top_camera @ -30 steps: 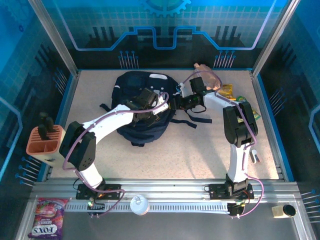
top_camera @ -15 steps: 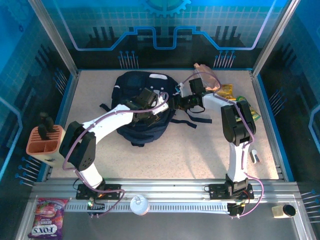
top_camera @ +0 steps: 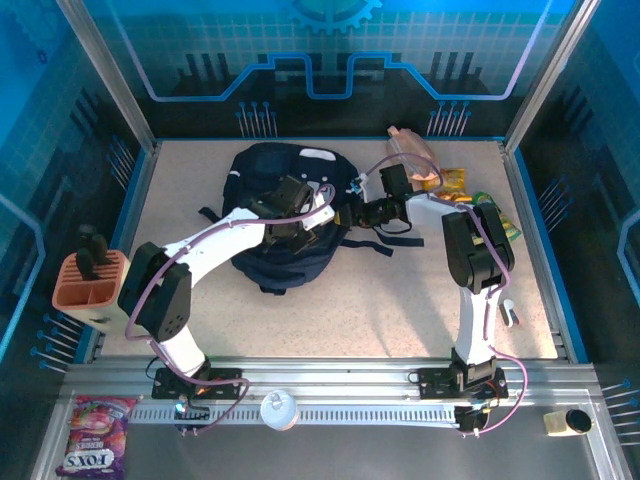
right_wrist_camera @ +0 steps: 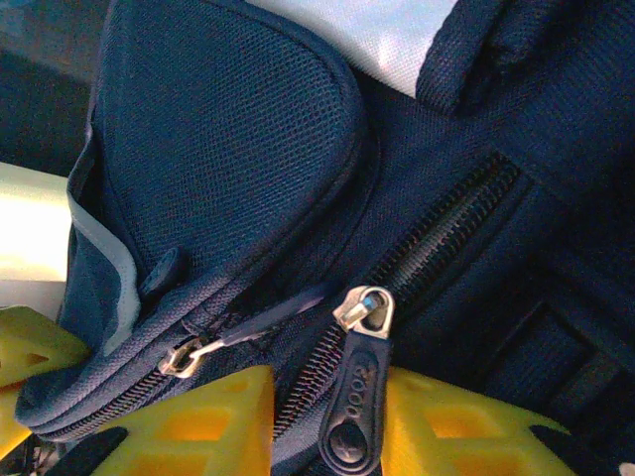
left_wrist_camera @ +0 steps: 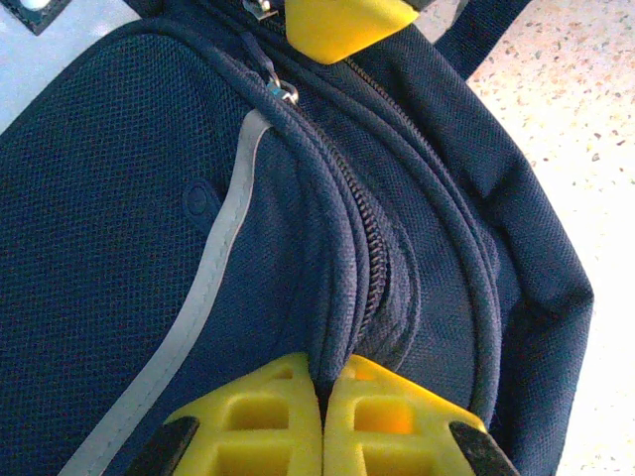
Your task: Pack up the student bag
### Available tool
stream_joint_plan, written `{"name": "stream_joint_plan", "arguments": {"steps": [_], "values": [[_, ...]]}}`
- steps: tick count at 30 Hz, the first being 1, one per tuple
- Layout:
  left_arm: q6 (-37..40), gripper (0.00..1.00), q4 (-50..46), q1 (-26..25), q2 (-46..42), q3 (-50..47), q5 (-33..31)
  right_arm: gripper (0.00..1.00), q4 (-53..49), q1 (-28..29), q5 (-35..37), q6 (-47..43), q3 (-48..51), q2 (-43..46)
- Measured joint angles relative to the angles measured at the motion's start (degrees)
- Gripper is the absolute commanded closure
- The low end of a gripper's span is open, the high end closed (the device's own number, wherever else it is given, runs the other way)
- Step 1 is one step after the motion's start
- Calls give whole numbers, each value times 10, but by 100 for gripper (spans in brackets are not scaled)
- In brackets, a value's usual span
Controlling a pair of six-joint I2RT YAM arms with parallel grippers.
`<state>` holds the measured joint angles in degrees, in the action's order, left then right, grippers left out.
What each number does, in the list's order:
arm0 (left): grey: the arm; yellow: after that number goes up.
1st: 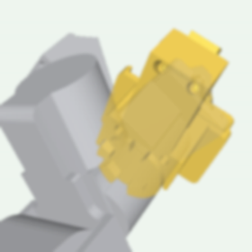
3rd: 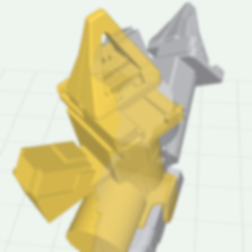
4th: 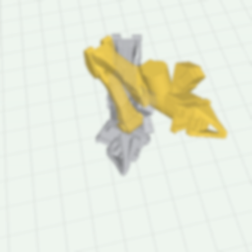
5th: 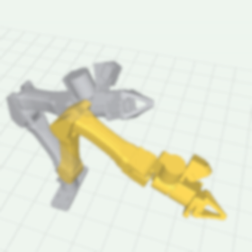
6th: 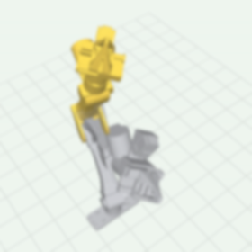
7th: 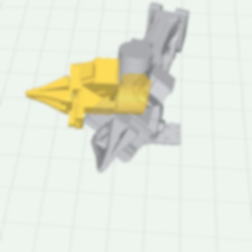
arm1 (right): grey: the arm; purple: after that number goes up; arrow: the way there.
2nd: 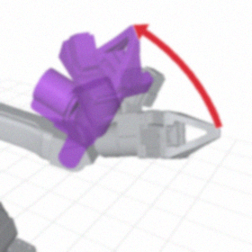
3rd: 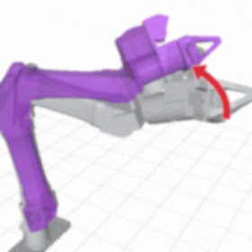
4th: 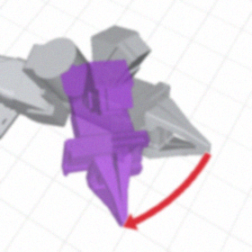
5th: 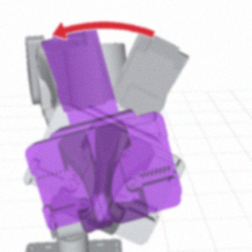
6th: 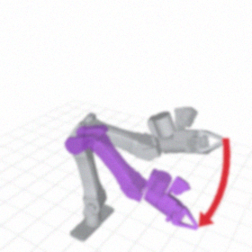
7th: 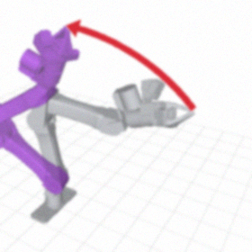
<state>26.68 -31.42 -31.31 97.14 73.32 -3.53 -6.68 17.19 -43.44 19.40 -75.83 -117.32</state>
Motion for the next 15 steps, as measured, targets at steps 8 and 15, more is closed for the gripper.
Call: {"name": "stream_joint_plan", "arguments": {"steps": [8,15], "values": [[0,100,0,0,0,0,0,69,3,0,4,11,0,0],[1,100,0,0,0,0,0,64,3,-1,8,19,0,0]]}}
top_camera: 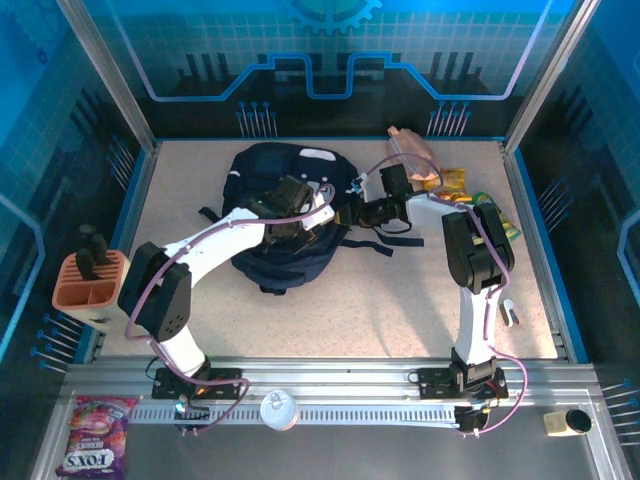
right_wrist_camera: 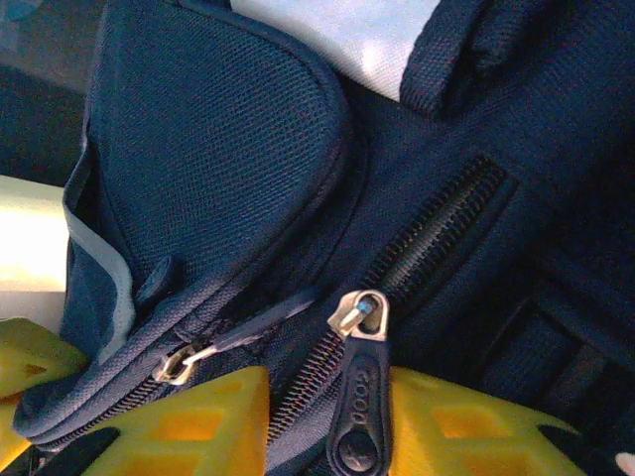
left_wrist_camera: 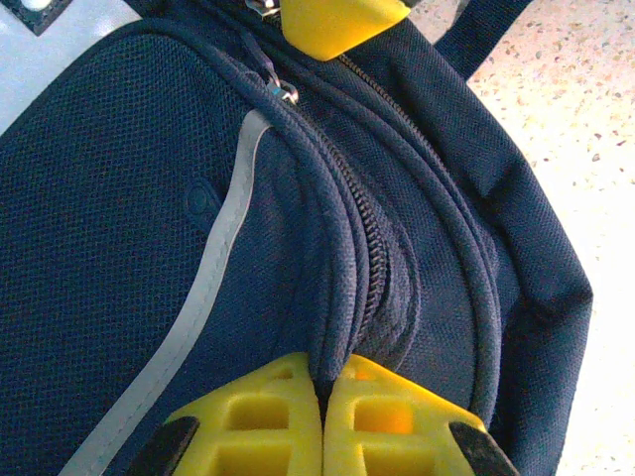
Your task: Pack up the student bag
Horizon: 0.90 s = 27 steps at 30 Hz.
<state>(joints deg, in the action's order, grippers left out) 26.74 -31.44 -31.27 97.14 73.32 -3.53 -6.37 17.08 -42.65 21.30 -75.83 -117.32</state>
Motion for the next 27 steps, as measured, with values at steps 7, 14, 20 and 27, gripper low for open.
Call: {"name": "stream_joint_plan", "arguments": {"steps": [7,14,20,27], "values": [[1,100,-1,0,0,0,0,79,2,-5,2,13,0,0],[1,100,-1,0,0,0,0,93,4,-7,5,18,0,0],[-13,100,0,0,0,0,0,98,0,-7,5,17,19,18],[-34,100,-2,0,9,15,3,100,0,1,11,-14,81,86]]}}
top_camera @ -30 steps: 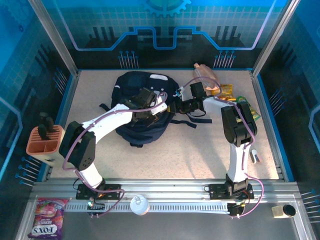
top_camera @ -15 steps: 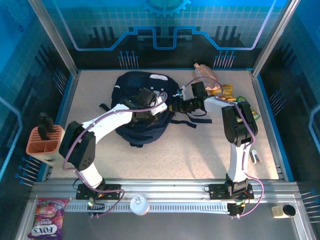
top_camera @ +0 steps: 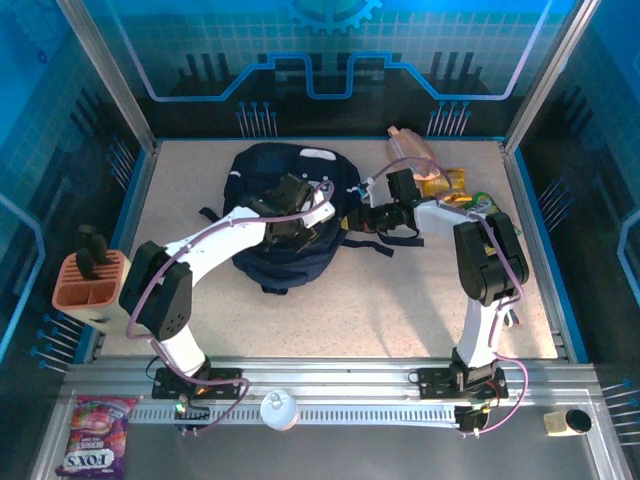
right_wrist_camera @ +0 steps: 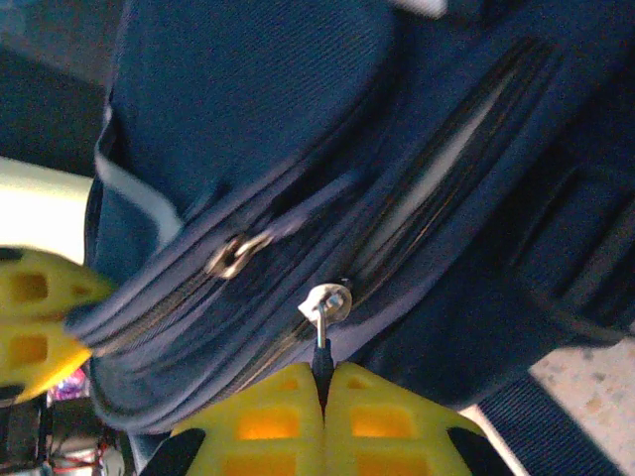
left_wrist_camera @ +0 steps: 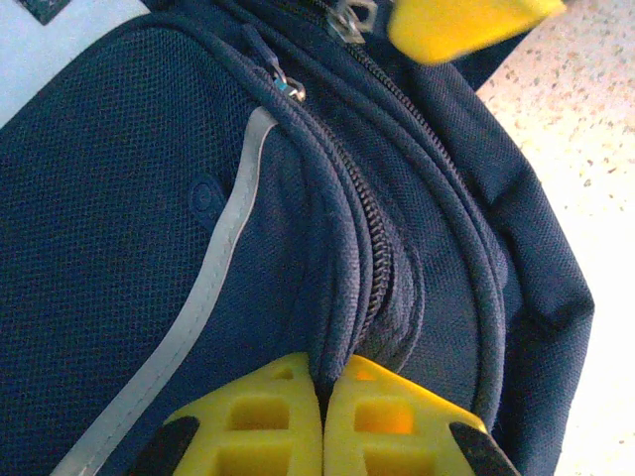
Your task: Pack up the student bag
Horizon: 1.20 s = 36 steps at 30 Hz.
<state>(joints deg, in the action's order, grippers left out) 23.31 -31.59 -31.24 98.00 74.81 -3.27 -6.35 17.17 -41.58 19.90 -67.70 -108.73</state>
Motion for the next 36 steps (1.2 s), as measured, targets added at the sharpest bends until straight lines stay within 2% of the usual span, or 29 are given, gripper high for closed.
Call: {"name": "stream_joint_plan", "arguments": {"steps": [10,17,28,31,34,36], "values": [[-61,100,-12,3,44,62,13,99,13,27,30,-58,73,88],[-116,100,-18,9,74,118,45,98,55,54,81,-81,120,153],[-198,100,-3,24,96,144,110,96,113,125,146,-79,134,162],[-211,100,6,27,99,144,120,88,134,130,150,-51,138,158],[-217,100,24,32,97,140,129,66,183,104,129,1,170,165],[-218,100,42,34,92,126,134,58,212,73,116,43,199,180]]}}
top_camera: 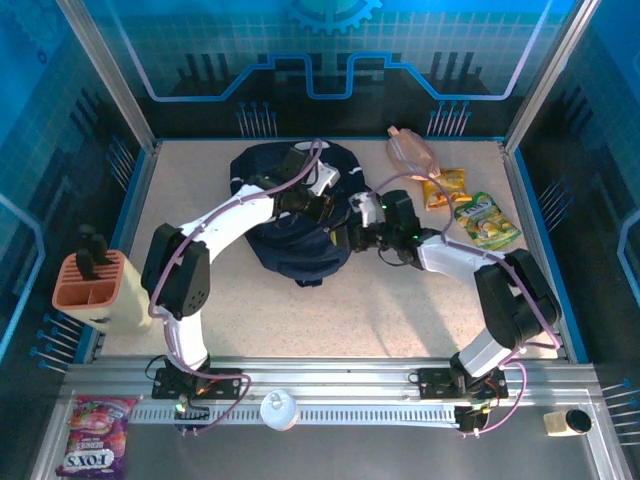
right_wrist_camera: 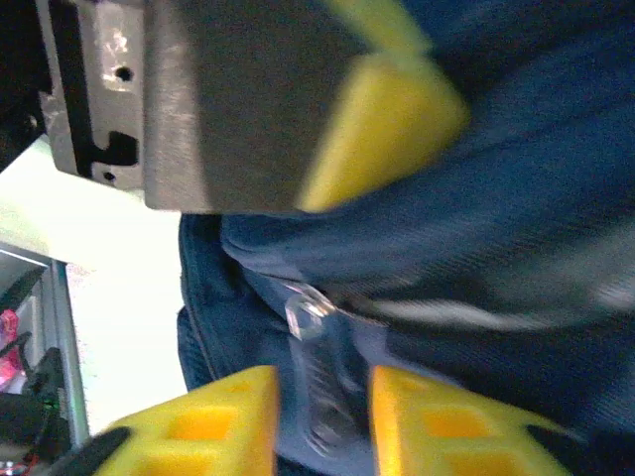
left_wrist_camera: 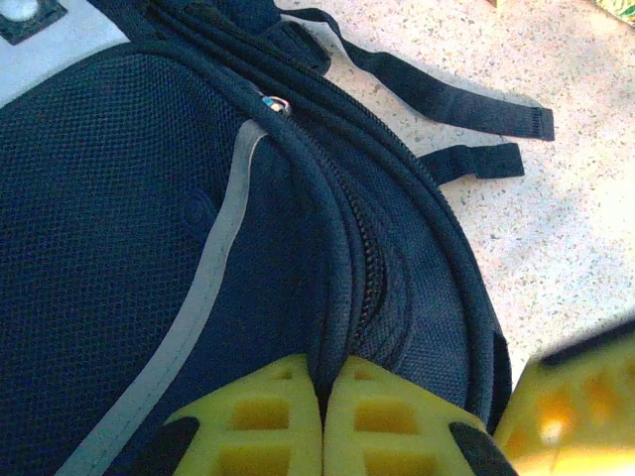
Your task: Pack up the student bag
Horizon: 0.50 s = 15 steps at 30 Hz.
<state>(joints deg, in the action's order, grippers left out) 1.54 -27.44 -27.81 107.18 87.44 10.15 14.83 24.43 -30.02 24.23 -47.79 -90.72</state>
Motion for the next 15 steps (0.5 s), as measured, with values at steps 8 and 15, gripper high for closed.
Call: {"name": "stream_joint_plan", "arguments": {"steps": [8,15], "values": [[3,100,49,8,-45,-59,15,50,23,-66,-3,160,6,37],[5,99,59,9,-50,-67,20,48,-16,-64,0,300,-65,-1]]}}
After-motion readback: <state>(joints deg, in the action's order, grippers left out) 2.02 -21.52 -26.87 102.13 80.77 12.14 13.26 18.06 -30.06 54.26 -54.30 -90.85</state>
